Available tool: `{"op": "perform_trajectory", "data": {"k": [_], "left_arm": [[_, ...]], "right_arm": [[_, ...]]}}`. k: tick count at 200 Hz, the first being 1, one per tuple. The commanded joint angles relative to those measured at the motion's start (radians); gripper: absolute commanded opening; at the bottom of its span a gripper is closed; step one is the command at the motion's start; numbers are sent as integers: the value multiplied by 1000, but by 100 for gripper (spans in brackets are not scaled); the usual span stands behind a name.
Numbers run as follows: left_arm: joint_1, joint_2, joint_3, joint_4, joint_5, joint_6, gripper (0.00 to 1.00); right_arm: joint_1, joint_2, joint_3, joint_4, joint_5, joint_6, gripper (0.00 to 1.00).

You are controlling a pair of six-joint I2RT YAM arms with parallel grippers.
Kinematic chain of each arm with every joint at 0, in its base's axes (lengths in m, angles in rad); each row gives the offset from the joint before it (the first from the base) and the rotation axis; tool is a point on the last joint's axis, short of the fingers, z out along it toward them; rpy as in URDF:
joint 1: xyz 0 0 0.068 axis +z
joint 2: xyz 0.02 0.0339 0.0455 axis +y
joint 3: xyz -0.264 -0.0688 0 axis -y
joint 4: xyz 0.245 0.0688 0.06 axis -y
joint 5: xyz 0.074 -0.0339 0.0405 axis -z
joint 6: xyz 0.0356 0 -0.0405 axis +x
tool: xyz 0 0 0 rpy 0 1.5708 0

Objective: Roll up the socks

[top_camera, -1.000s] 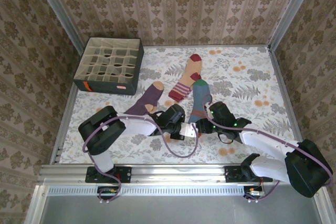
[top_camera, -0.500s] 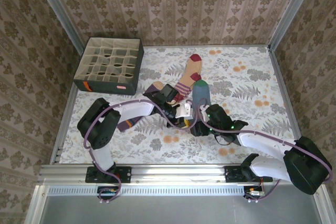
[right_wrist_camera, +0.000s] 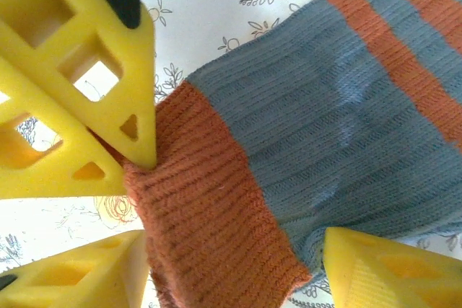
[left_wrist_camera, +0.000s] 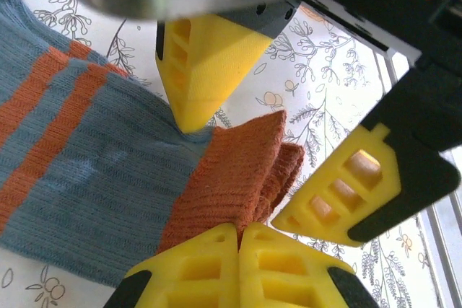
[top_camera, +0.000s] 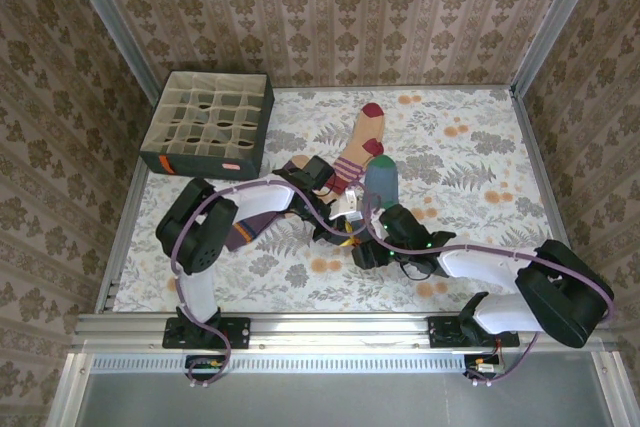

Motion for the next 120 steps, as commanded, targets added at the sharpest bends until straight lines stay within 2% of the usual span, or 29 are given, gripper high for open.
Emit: {"op": "perform_trajectory", "data": {"k": [1,8,15,22,43,72,98,120], "left_arm": [[10,21,28,-27,56,-37,0],[11,23,29,-29,58,-37,0],[10,24,28,-30,59,-38,0],[10,22,26,-28,57,-37,0],[11,4,2,-13,44,-30,0],[25,-61,-72,86,49,-34,1],[45,-150,-177,262,85,-69,16],[51,-232,-279,429,61,-105,40]], "right_arm": [[29,37,47,0,10,-41,57],[33,44,53,-6,19,-42,49],[36,50,56,-13,33,-40,36],[37,50,57,-14,44,-36,27],[37,22,48,-8,54,-26,13],[22,-14,47,-30,13,-15,2],[-37,4,49,-32,-134,16,0],[-78,46,72,-52,-259,23,0]]}}
